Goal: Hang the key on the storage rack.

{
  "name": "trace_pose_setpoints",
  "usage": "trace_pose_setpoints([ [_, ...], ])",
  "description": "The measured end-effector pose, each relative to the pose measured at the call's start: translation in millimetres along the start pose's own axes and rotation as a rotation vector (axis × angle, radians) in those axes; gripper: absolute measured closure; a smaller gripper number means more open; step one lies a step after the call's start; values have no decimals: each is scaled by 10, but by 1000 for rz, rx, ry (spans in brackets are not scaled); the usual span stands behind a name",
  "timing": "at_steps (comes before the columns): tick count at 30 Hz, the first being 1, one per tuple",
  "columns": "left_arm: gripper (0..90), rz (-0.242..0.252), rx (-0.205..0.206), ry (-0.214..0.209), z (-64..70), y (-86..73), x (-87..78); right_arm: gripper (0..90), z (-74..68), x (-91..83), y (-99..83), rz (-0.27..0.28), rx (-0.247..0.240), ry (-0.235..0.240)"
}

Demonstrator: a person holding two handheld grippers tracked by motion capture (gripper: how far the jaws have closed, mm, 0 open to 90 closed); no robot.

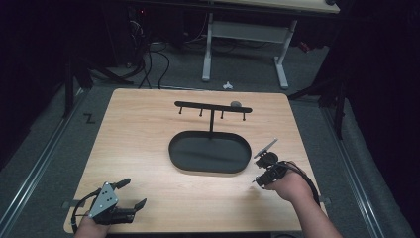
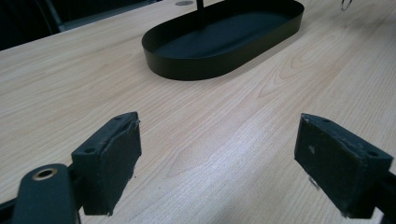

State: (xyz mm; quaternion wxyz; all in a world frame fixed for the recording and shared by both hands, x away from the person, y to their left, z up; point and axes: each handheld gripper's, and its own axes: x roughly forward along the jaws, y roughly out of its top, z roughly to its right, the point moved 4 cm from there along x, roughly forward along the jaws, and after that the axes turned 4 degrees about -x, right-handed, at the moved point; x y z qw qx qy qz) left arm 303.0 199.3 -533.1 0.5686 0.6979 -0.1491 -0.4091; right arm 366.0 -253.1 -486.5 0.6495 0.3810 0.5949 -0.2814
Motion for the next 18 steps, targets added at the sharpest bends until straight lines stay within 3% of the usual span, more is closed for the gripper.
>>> trace_pose_setpoints([
  [1,152,0,0,-1,1,0,1,717,0,-18,4,-3,17,7],
  [18,152,4,-2,-2,5,4,-3,716,43,-294,181,-12,7,13],
])
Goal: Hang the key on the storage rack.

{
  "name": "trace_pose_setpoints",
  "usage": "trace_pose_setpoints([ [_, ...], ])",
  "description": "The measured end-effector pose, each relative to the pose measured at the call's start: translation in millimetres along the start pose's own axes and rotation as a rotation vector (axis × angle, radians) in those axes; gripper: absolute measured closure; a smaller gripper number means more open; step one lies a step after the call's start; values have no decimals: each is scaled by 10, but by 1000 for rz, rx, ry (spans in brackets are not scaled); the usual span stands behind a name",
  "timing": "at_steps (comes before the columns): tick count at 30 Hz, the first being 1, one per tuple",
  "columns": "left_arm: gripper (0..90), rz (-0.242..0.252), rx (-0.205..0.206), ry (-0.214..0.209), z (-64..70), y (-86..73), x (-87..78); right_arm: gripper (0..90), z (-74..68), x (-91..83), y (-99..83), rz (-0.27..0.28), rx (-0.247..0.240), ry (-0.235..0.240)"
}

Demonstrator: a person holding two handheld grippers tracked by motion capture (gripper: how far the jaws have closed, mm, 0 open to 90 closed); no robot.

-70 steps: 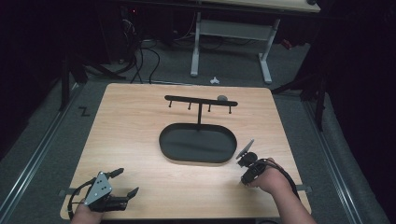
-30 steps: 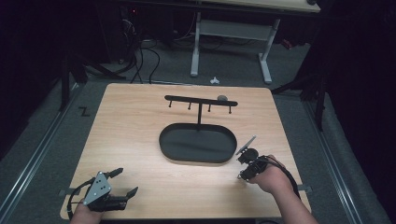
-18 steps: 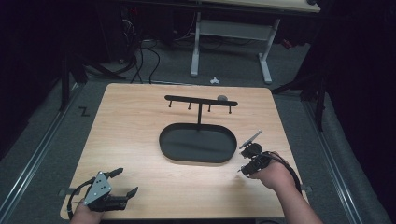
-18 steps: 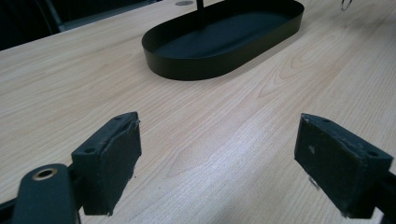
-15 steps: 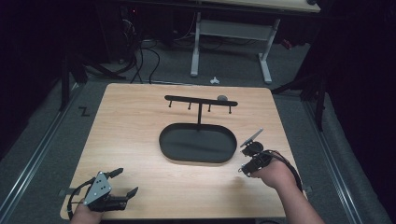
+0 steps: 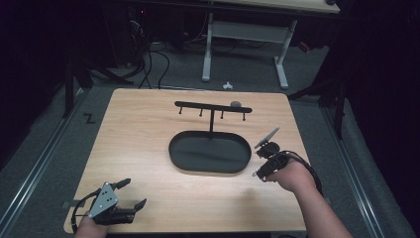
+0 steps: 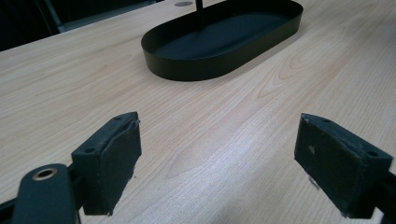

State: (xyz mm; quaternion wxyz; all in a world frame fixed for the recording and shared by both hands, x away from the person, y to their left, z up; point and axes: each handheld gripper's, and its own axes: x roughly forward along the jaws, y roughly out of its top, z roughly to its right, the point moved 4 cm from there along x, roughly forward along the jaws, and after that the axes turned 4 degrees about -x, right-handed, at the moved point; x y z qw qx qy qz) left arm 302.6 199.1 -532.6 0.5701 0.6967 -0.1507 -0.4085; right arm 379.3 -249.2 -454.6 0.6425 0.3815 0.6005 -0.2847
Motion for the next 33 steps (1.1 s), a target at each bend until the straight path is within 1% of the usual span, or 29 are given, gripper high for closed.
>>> trace_pose_setpoints([
  [1,152,0,0,0,0,0,0,716,-4,-19,14,0,10,2],
  [3,152,0,0,0,0,0,-1,716,-4,-29,22,2,12,3],
  [4,152,0,0,0,0,0,-1,715,-4,-63,44,5,20,5],
  [6,152,0,0,-1,1,0,0,715,5,-80,55,7,14,3],
  [7,152,-1,1,-2,2,0,0,715,8,-114,75,13,22,6],
  [9,152,-1,1,-1,2,0,1,715,14,-130,85,16,21,6],
  [10,152,-2,1,-2,1,0,1,715,22,-168,100,17,32,6],
  [11,152,-2,1,-2,1,0,1,715,32,-178,109,22,26,3],
  [14,152,-1,0,-1,0,0,0,715,44,-205,124,25,31,1],
  [15,152,-1,1,-1,-1,0,-2,714,51,-234,138,28,39,-1],
  [17,152,-4,2,-1,-2,0,-3,714,62,-248,146,28,30,1],
  [19,152,-3,0,-3,-1,-1,-1,713,68,-271,164,36,33,2],
  [20,152,-5,1,-2,-1,-1,0,712,69,-291,174,32,40,4],
  [21,152,-6,2,-3,0,-1,0,712,82,-317,192,33,33,-2],
  [22,152,-6,2,-3,0,-1,0,712,82,-317,192,33,33,-2],
  [23,152,-3,2,-3,1,-1,1,711,82,-354,215,30,41,-3],
  [26,152,-5,2,-3,-1,-1,0,711,85,-390,243,35,39,-6],
  [27,152,-3,0,-3,-1,-1,-1,711,86,-434,273,37,38,-11],
  [29,152,-3,1,-3,-2,0,-3,711,87,-453,283,35,39,-15],
  [30,152,0,0,-2,-2,1,-3,711,88,-501,318,44,38,-18],
  [31,152,0,-1,-3,-1,1,-4,711,80,-527,331,43,47,-19],
  [33,152,0,0,-2,-2,1,-4,711,85,-572,361,49,37,-27],
])
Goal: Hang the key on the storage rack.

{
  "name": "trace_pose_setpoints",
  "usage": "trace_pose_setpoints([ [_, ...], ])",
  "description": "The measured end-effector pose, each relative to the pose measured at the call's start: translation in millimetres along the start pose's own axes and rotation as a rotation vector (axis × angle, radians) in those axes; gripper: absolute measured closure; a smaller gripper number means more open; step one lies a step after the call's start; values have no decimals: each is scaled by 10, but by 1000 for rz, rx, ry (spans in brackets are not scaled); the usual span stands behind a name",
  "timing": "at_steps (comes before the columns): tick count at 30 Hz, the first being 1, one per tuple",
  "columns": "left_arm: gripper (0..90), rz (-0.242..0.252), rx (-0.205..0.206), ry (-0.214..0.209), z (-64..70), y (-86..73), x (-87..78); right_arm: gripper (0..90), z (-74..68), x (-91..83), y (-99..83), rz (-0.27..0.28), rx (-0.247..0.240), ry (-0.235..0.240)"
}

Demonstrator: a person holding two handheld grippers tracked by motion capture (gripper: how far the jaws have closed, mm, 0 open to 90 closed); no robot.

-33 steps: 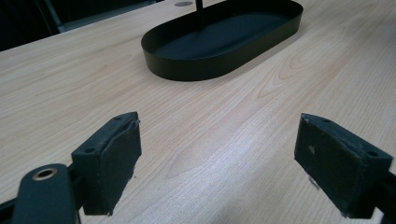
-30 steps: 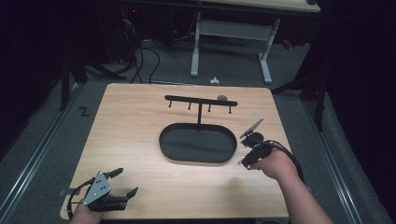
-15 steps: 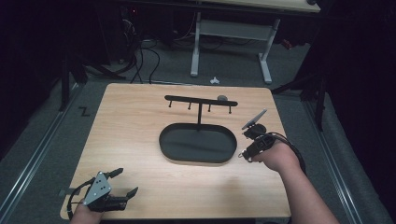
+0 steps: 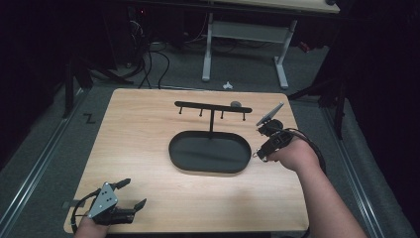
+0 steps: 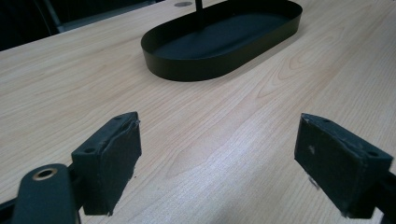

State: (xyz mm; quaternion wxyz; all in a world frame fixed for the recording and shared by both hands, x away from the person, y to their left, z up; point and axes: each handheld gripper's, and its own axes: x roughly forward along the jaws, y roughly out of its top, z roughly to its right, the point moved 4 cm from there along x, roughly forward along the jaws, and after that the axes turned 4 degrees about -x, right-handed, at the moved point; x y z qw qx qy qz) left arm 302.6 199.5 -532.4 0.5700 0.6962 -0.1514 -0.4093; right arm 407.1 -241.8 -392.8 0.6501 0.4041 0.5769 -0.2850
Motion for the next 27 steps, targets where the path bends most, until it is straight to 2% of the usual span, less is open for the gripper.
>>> trace_pose_setpoints([
  [9,152,0,0,-1,2,1,0,711,12,-160,105,22,4,-16],
  [16,152,0,0,-2,3,1,0,711,-8,-166,127,15,4,-16],
  [22,152,-1,1,-2,2,1,1,714,-13,-180,153,19,-22,-22],
  [27,152,3,-2,-3,7,2,4,714,-18,-215,188,34,-13,-24],
])
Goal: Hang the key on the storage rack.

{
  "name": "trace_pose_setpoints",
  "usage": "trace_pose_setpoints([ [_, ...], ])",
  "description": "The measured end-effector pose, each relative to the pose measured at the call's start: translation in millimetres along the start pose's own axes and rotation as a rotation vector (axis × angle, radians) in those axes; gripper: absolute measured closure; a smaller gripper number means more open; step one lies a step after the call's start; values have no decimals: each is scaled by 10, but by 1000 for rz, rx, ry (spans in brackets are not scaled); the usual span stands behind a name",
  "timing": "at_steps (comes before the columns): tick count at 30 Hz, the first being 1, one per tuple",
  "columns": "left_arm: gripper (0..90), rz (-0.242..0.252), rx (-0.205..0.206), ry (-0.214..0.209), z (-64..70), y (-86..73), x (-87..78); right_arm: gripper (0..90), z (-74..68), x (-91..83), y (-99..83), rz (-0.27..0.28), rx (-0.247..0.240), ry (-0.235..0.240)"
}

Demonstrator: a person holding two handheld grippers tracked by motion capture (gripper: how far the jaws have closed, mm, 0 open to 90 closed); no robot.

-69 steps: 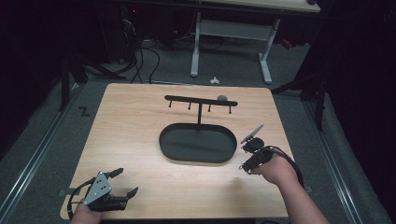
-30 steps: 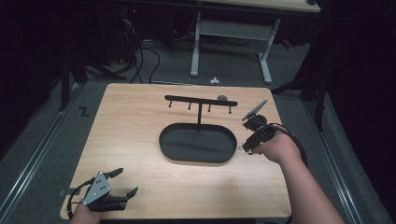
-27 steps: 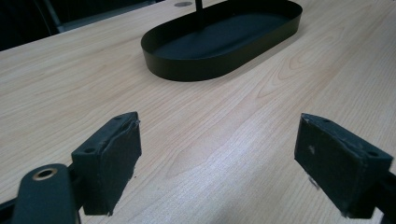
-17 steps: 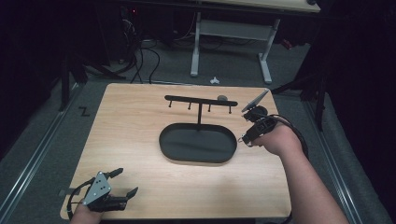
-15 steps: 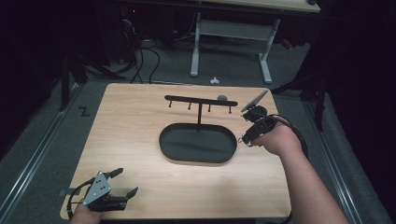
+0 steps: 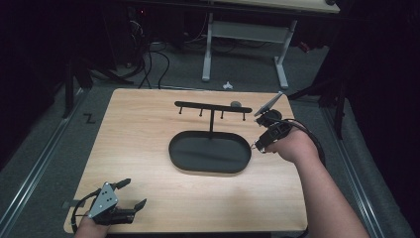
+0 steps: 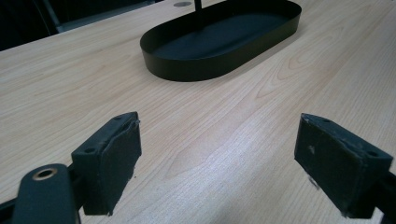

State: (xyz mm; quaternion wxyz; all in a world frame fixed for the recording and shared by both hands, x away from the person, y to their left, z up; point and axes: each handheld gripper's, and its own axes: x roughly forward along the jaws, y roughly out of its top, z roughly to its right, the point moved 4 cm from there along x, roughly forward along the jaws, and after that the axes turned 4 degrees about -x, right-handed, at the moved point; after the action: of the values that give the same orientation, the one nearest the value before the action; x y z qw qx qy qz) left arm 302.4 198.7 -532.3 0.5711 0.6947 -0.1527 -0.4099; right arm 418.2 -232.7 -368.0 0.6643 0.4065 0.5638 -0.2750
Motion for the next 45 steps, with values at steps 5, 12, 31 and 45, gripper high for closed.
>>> trace_pose_setpoints([
  [5,152,-2,2,0,-2,0,-2,714,5,-44,60,13,6,-3],
  [12,152,0,1,-3,5,2,-1,714,15,-98,172,31,15,-12],
  [31,152,3,-2,-1,5,1,-1,714,64,-207,424,88,41,8],
  [45,152,-2,1,-2,-1,-1,-5,714,89,-223,573,94,51,-3],
])
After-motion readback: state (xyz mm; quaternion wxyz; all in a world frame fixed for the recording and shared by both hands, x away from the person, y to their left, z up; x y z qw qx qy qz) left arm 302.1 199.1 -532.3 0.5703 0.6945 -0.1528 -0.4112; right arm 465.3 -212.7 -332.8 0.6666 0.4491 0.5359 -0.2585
